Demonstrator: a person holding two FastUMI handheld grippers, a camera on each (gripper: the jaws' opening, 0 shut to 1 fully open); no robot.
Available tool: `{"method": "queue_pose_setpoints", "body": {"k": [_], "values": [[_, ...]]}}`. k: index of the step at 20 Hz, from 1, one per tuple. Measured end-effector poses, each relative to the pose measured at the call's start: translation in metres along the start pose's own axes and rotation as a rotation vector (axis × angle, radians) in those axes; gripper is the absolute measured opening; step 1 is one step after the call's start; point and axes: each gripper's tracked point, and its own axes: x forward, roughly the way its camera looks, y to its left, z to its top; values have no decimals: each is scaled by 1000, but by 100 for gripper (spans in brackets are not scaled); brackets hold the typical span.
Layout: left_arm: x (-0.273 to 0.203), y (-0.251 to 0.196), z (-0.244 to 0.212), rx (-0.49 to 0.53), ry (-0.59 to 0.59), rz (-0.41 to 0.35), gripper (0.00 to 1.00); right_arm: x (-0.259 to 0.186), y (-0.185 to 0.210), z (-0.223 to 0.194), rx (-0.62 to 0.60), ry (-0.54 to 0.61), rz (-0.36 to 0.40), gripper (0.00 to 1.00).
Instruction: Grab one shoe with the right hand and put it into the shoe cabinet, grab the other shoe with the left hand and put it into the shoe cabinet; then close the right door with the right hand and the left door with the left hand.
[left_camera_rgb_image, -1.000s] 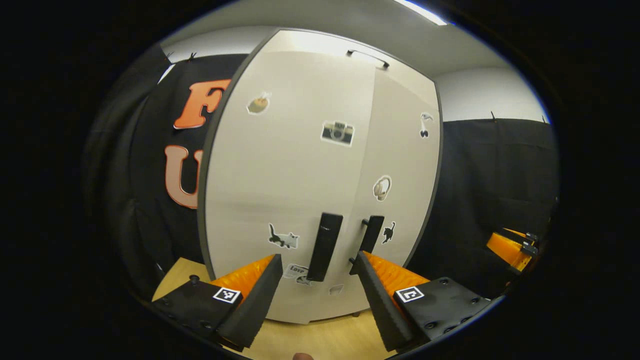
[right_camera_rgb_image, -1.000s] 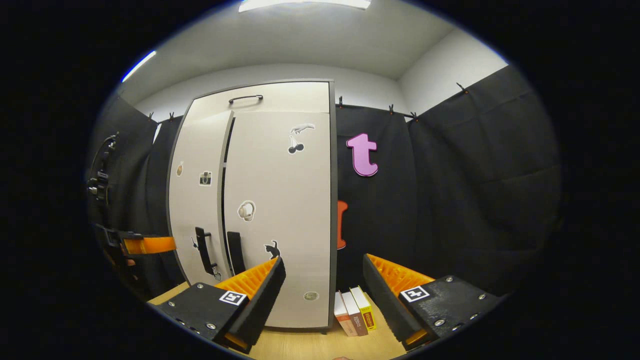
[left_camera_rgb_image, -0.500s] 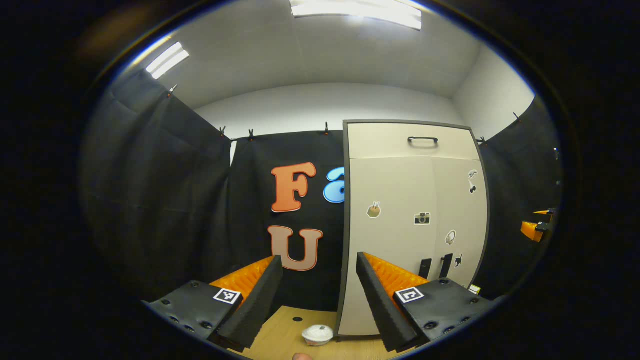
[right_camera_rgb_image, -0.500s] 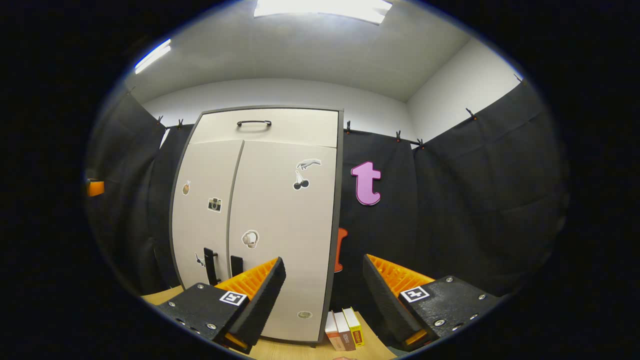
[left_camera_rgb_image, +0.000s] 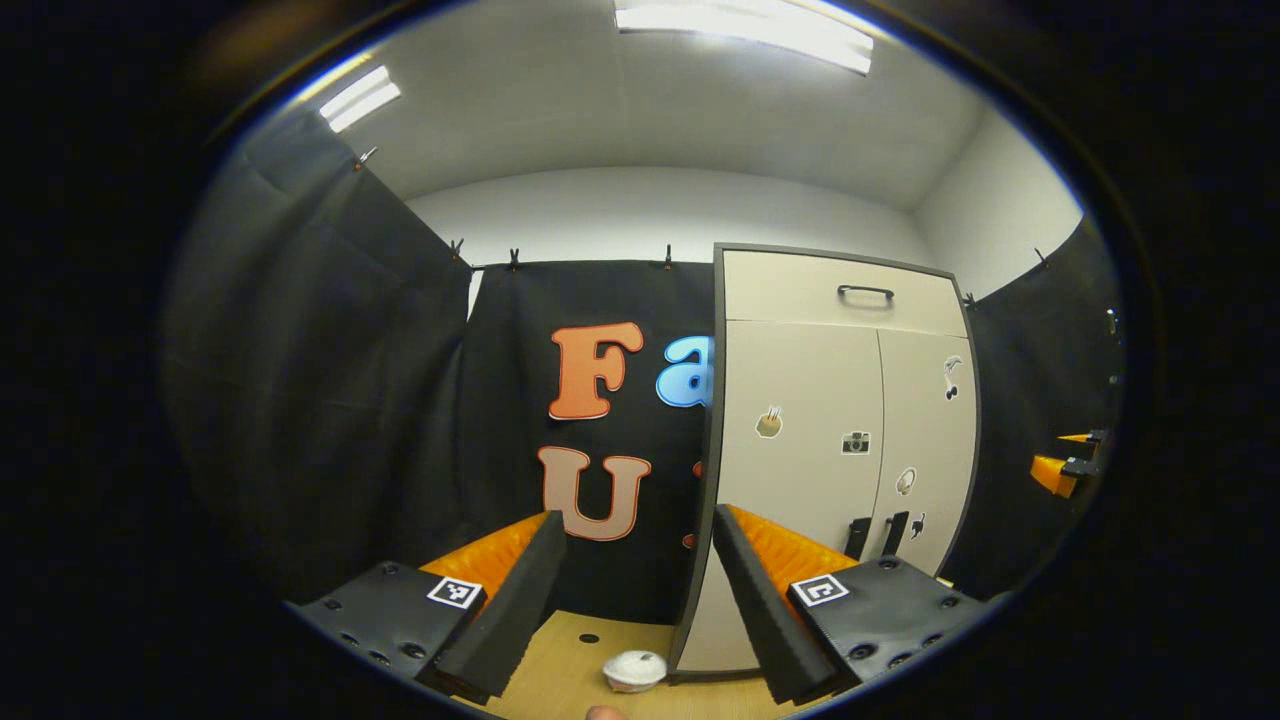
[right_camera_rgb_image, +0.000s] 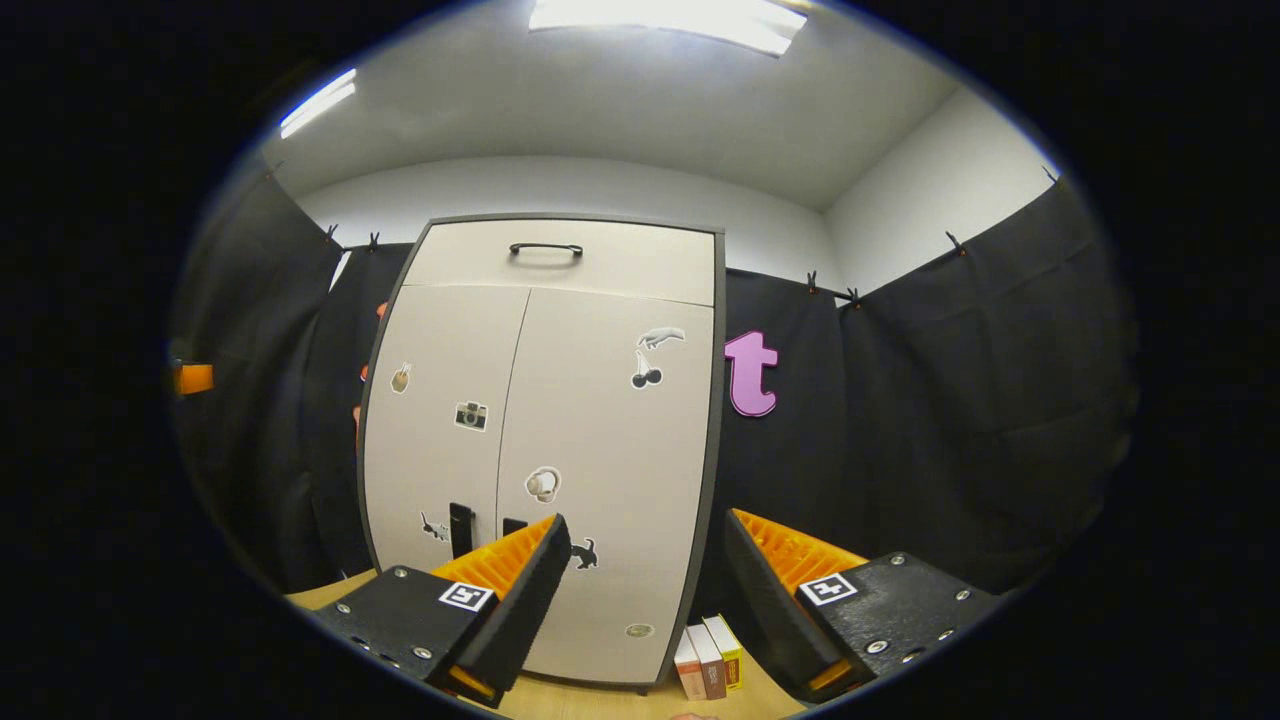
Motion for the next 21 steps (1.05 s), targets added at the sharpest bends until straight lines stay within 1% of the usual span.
{"method": "queue_pose_setpoints", "body": {"k": [1, 2, 3, 4, 5, 6, 8, 9, 10, 11, 17, 18, 19, 21], "values": [[0, 3, -1, -4, -2, -6, 94, -4, 6, 1, -1, -4, -6, 95], [-1, 7, 0, -7, -4, -8, 96, -7, 12, 2, -3, -11, -13, 95], [-1, 9, 0, -9, -6, -6, 94, -9, 15, 4, -10, -18, -24, 95], [-1, 13, 0, -11, -3, 0, 94, -8, 18, 6, -18, -20, -35, 99], [-2, 17, 0, -15, -2, 1, 96, -7, 23, 7, -20, -19, -36, 94], [-1, 18, 2, -20, -7, -1, 94, -7, 28, 8, -13, -15, -32, 94], [-1, 19, 3, -20, -19, 0, 99, -10, 38, 9, 15, -7, -21, 94], [0, 20, 1, -18, -17, 1, 94, -12, 40, 9, 22, -1, -17, 94], [0, 19, 2, -20, -19, -3, 96, -12, 41, 9, 22, 0, -22, 94], [-1, 19, 2, -24, -19, -11, 94, -15, 40, 8, 17, 1, -34, 94], [-1, 17, 2, -36, -22, -33, 94, -24, 44, 12, 19, 3, -55, 94], [-1, 17, 2, -35, -24, -37, 96, -26, 44, 12, 19, 3, -57, 94], [-1, 17, 1, -37, -22, -41, 94, -28, 44, 13, 18, 3, -58, 94], [-1, 14, 1, -47, -16, -51, 94, -30, 45, 15, 12, 2, -59, 94]]}}
